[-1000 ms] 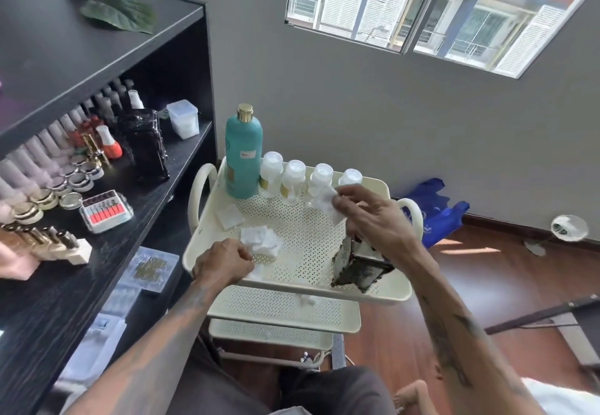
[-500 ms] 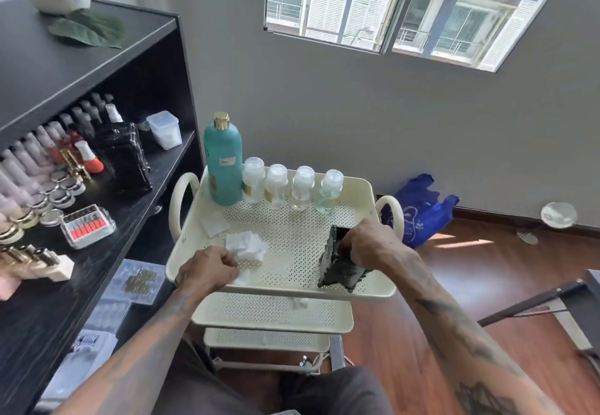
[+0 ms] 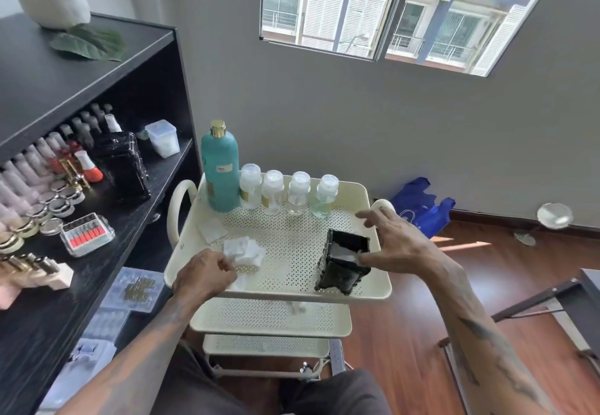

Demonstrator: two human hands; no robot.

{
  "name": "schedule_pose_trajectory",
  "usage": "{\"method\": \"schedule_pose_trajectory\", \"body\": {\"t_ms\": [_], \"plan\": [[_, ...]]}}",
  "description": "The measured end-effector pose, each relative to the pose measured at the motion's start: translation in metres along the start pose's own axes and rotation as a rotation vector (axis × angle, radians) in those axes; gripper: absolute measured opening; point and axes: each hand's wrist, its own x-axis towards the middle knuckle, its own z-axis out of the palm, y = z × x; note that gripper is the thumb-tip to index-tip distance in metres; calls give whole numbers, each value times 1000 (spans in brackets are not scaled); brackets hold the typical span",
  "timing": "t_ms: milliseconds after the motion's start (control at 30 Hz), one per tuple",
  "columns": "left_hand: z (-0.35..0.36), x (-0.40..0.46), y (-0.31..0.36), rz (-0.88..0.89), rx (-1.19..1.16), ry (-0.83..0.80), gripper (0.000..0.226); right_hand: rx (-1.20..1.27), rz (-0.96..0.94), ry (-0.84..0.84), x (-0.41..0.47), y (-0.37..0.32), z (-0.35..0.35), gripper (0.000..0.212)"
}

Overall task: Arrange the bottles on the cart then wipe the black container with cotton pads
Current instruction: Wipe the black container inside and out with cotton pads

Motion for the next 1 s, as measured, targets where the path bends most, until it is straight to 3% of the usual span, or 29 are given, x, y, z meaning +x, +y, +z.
{"method": "schedule_pose_trajectory", "body": {"t_ms": [67,133,267,367,500,567,667,767,867,1000], "plan": [[1,-2,-1,12,-53,30,6,33,36,-91,-1,10,12,102],[0,-6,0,42,-206,79,5,93,26,-134,3,20,31,98],[-14,-20,26,157,-505,200,16,221,31,-44,5,30,44,84],[-24,-29,80,275,-675,99,17,252,37,-36,6,31,47,87],[-24,-40,166,506,-689,3,15,277,30,-28,6,32,51,86],[-20,-40,196,528,-712,-87,18,295,26,-13,5,32,52,79],[-3,-30,210,483,-580,-162,19,339,35,4,4,30,50,73],[19,-19,203,483,-264,-75,14,345,35,-1,3,30,49,80],[32,-16,199,629,82,79,15,342,42,-2,2,32,50,90],[27,-18,194,815,262,152,25,336,31,1,2,34,52,88]]}}
